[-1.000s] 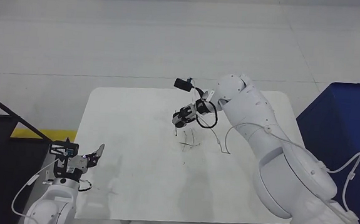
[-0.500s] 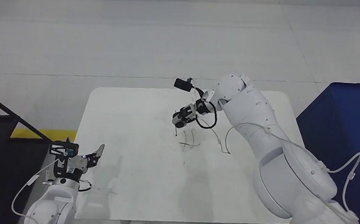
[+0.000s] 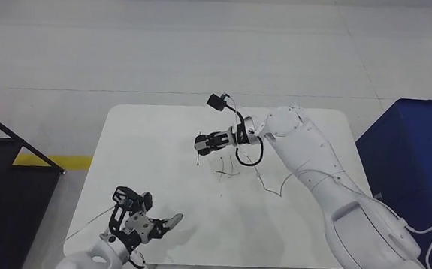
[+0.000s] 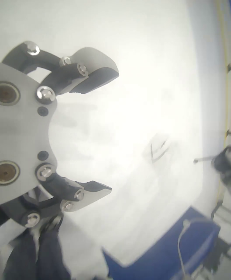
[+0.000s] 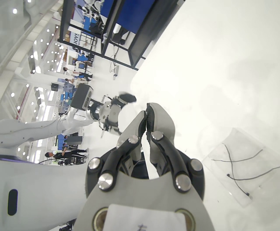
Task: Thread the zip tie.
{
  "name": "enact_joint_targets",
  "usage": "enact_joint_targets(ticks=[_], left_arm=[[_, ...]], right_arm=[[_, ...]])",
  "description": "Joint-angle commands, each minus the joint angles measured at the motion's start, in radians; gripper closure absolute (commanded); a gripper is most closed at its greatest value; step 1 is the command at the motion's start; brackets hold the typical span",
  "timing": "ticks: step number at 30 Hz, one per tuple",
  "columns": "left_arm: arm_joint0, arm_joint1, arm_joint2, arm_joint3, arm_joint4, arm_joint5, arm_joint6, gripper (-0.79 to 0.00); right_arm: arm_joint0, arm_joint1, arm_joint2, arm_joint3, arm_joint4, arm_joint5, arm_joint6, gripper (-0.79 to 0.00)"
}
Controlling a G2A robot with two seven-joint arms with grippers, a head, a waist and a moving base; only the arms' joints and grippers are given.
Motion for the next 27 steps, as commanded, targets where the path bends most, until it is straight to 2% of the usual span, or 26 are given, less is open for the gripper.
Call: enact_joint_targets(ticks=[1,7,8,9,10,12,16,18,26,27], left_arm=[[-0.005,0.002,-0.003,-0.009,-0.140,-0.005,-0.081,-0.785],[-0.005,0.002,-0.003,-0.009,-0.140,-0.005,-0.081,-0.785],[0.012,0.000,0.031,0.000,-0.219,-0.017,-0.115,-0.785],[0.012,0.000,0.059,0.000,-0.357,-0.030,-0.194,-0.785],[-0.005,0.002,0.064,-0.003,-0.495,-0.027,-0.269,-0.785],[-0.047,0.003,0.061,0.012,-0.731,0.009,-0.347,-0.785],[-0.115,-0.006,0.104,0.059,-1.088,0.074,-0.371,-0.785],[-0.142,-0.009,0.128,0.090,-1.240,0.118,-0.424,-0.785],[-0.142,-0.009,0.128,0.090,-1.240,0.118,-0.424,-0.785],[-0.139,-0.015,0.132,0.091,-1.314,0.124,-0.355,-0.785]], right_arm=[[-0.007,0.009,0.004,-0.026,0.004,0.003,0.003,0.000],[-0.007,0.009,0.004,-0.026,0.004,0.003,0.003,0.000],[-0.010,0.009,0.005,-0.030,0.005,0.004,-0.002,0.000],[-0.023,0.010,0.007,-0.052,0.010,-0.002,-0.010,0.000],[-0.031,0.013,0.014,-0.068,0.014,-0.012,-0.012,0.000],[-0.052,0.022,0.031,-0.097,0.039,-0.021,-0.022,0.000],[-0.107,0.046,0.069,-0.172,0.140,-0.008,-0.009,0.000],[-0.131,0.060,0.081,-0.210,0.177,0.008,0.007,0.000],[-0.154,0.061,0.081,-0.252,0.170,0.023,-0.013,0.000],[-0.162,0.062,0.084,-0.267,0.173,0.028,-0.014,0.000]])
